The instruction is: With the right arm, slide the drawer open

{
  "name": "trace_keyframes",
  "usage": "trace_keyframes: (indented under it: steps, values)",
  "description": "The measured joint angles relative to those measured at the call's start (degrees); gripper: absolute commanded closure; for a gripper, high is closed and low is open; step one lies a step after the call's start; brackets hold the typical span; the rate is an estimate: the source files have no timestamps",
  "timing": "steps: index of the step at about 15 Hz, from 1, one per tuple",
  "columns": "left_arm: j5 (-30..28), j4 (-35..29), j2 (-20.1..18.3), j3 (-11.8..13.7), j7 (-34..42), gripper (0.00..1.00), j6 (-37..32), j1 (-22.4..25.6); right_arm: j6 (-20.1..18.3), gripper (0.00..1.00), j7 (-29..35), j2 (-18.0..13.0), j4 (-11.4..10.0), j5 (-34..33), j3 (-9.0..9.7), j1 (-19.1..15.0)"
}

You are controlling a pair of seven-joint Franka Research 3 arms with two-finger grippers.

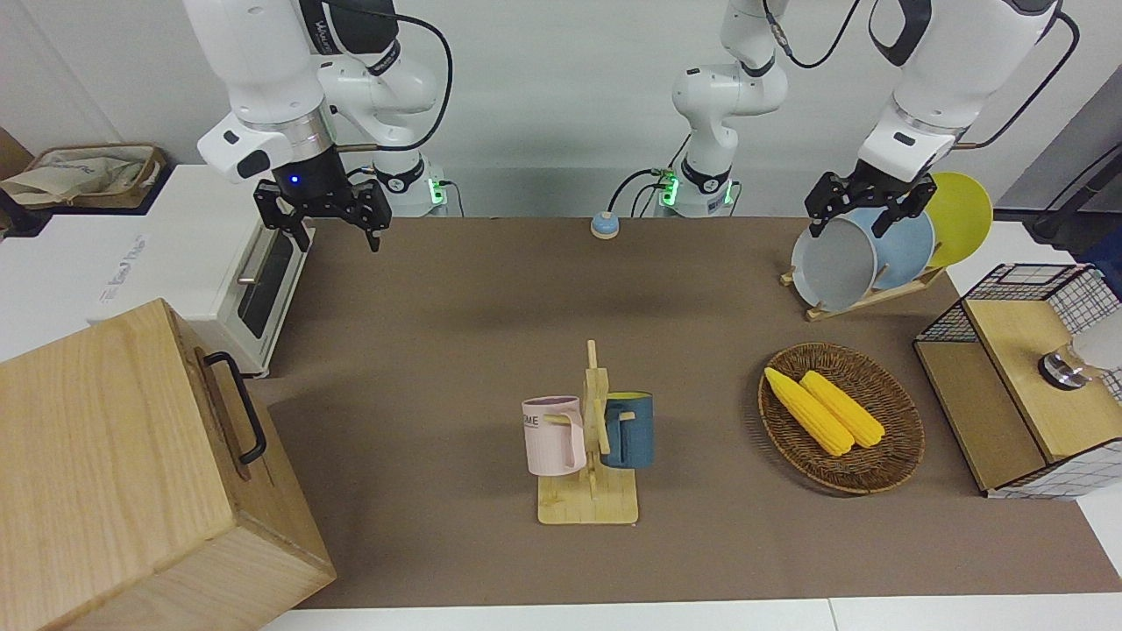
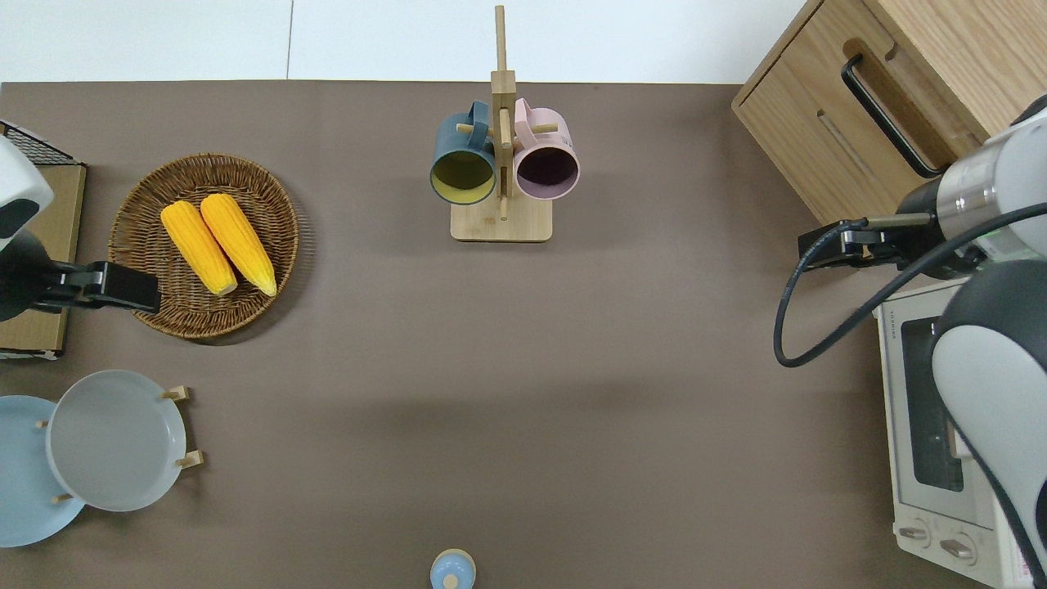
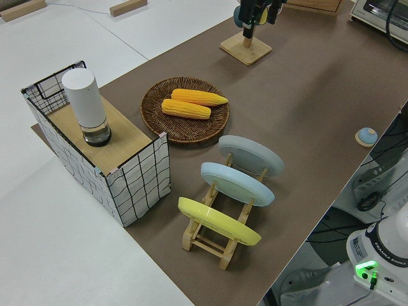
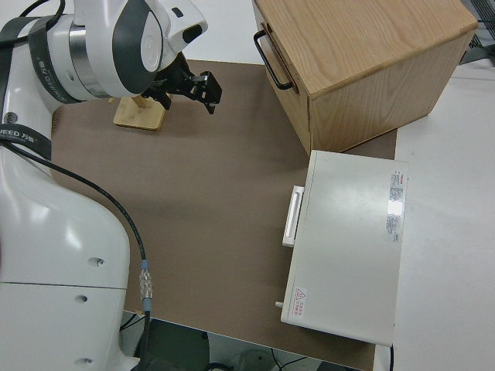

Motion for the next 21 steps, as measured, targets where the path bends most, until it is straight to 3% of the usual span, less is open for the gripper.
trace_keyframes:
  steps: [12,16,21]
  values:
    - [0.0,0.0,0.0,0.0,0.0,0.01,0.0,0.0,0.0,0.015,0.0,0.6,0.0,-0.6,-0.06,0.0]
    - [0.0,0.0,0.0,0.0,0.0,0.01,0.0,0.0,0.0,0.015,-0.1,1.2,0.0,-6.7,0.22,0.8]
    - [0.0,0.0,0.0,0.0,0.0,0.01,0.0,0.0,-0.1,0.015,-0.1,2.4,-0.2,-19.9,0.50,6.5]
